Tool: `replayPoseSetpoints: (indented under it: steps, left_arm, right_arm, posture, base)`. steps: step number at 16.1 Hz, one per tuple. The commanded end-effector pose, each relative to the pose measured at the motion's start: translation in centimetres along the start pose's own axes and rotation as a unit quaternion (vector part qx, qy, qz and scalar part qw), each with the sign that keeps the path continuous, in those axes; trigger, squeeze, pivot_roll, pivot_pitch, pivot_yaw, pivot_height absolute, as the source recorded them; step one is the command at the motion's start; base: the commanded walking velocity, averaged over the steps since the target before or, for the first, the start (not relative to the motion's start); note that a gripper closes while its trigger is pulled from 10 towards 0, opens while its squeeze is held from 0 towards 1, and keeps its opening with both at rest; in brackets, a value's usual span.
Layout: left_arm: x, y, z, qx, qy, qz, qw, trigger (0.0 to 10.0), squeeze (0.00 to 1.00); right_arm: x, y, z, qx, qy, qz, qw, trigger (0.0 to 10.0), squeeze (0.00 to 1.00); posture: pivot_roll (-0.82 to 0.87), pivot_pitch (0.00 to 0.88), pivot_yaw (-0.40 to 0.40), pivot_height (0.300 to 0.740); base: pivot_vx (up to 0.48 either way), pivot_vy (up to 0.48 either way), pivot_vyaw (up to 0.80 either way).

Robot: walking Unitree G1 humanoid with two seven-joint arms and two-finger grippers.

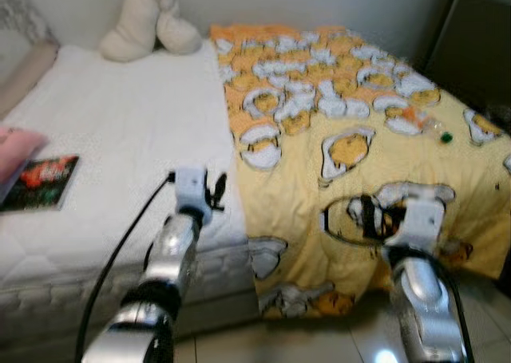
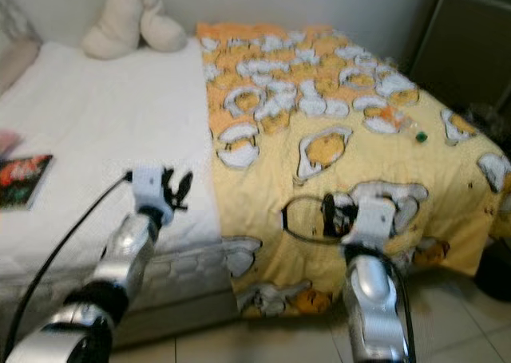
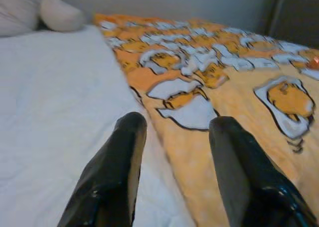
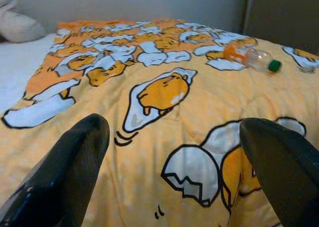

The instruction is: Clean up the room

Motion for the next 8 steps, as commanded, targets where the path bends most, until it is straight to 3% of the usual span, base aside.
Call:
replayPoseSetpoints:
  steps: [1,3,5,6,7,8]
  left_arm:
    - [-0.3,0.1,-1.2,-0.011,0.008,0.008,1.000,10.0,1.00]
    - [-0.5,0.2,-1.9,-0.020,0.015,0.018,1.000,10.0,1.00]
    - [-0.7,0.5,-2.7,-0.038,0.038,0.029,0.998,10.0,1.00]
    - [-0.7,0.6,-2.7,-0.034,0.041,0.032,0.998,10.0,0.00]
    - [-0.7,0.7,-2.6,-0.021,0.055,0.034,0.998,10.0,0.00]
    - [-0.6,0.7,-2.4,-0.017,0.042,0.029,0.999,10.0,0.00]
  right_arm:
    - [-0.5,-0.1,-0.3,0.000,-0.009,0.008,1.000,10.0,0.00]
    - [-1.0,-0.1,-0.2,0.004,-0.013,0.015,1.000,10.0,0.00]
    - [-1.6,-0.1,-0.1,0.005,-0.019,0.023,1.000,10.0,0.00]
    - [-1.7,-0.1,-0.1,0.006,-0.020,0.023,1.000,10.0,0.00]
    - [-1.9,-0.1,0.1,0.010,-0.025,0.026,0.999,10.0,0.00]
    - [-1.9,-0.2,0.2,0.012,-0.026,0.024,0.999,10.0,0.00]
  posture:
    - [0.05,0.000,0.026,0.740]
    - [0.04,0.000,0.024,0.740]
    - [0.05,0.000,0.026,0.740]
    - [0.04,0.000,0.031,0.740]
    - [0.04,0.000,0.033,0.740]
    - [0.03,0.000,0.036,0.740]
  base:
    - [0.000,-0.454,0.69]
    - [0.000,-0.435,0.67]
    - [0.253,-0.403,0.62]
    - [0.000,0.000,0.57]
    - [0.000,0.000,0.00]
    - [0.000,0.000,0.00]
Point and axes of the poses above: a point about 5 cm out from each wrist's last joint towards the gripper, its own y axis pointing out of the wrist towards the gripper, its own x axis along the axis of the wrist's last joint, z = x × y, the point moved 4 cm from there along y, pointing out of the wrist towards the gripper, and after that the axes turned 1 degree about -y, right-handed, at the moved point
